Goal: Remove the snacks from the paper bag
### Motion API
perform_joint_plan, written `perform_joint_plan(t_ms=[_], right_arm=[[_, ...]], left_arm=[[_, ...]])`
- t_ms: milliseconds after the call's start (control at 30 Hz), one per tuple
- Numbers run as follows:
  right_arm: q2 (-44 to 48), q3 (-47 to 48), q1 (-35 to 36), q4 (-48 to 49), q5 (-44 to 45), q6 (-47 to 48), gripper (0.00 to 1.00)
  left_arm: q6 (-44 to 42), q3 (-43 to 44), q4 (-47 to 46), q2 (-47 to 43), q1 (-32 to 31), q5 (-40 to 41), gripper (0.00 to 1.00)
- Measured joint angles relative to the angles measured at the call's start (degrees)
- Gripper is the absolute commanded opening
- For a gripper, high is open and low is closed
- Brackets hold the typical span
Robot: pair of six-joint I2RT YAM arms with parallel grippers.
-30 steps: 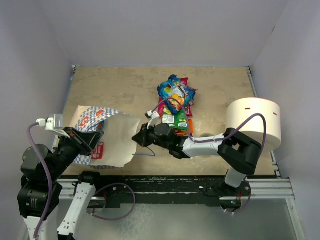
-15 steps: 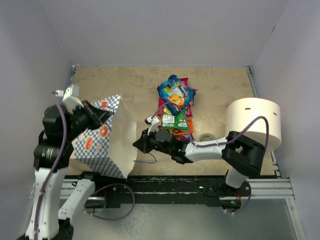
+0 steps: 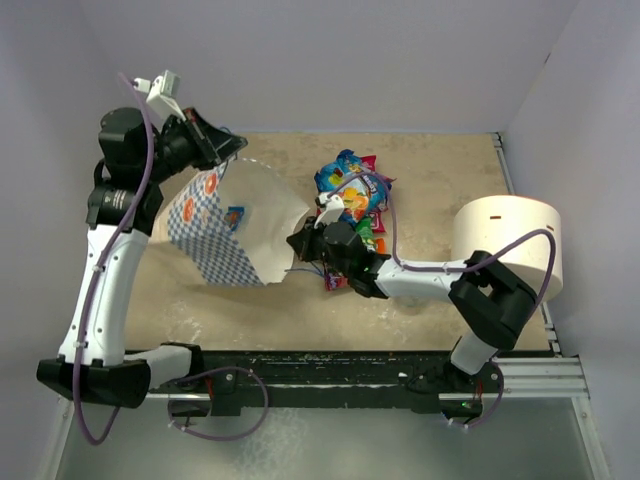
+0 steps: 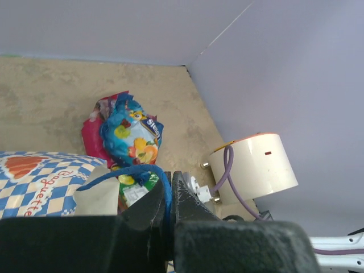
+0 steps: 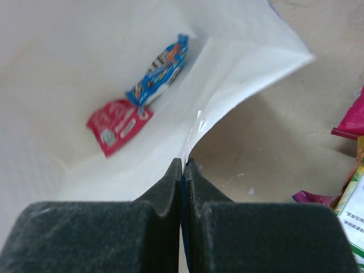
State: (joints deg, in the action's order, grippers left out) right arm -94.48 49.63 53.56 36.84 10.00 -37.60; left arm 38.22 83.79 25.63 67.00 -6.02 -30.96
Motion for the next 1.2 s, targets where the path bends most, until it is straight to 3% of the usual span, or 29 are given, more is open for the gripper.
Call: perform_joint_plan(t_ms=[133,267,467,633,800,933,1067,1200], right_arm=[[0.0,0.0,1.2,0.0,3.0,-0.3,0.05],[-0.2,-0.1,5.6,0.7,5.4,-0.8,0.17],[-1.9,-1.3,9.8,1.2,4.7,-1.2,0.45],[0.5,-5.4,9.4,-1.9,3.3,1.6,0.58],[11.1,-11.4,9.3,-4.8,2.0,13.1,0.69],[21.4,-13.9,9.2,-6.1,-1.2,26.3,0.68],[26.5,-13.9,9.0,-6.8,-11.8,45.2,0.66],[24.0,-11.5,9.1,-8.5,-23.8,62.0,0.62]], left_arm=[[-1.5,5.1,-1.6,4.9,0.0,-3.3,0.00],[-5.0,4.5,4.1,4.1,0.0,-4.8,0.00],[-9.2,-8.9,17.4,-13.9,0.0,0.8,0.00],[-9.2,-11.7,23.6,-24.4,0.0,3.5,0.00],[-8.7,-11.7,24.7,-24.0,0.0,4.5,0.00],[-8.0,-12.2,24.9,-23.0,0.0,4.4,0.00],[-7.0,-12.5,25.0,-23.3,0.0,4.4,0.00],[-5.7,-12.5,25.0,-24.1,0.0,4.4,0.00]])
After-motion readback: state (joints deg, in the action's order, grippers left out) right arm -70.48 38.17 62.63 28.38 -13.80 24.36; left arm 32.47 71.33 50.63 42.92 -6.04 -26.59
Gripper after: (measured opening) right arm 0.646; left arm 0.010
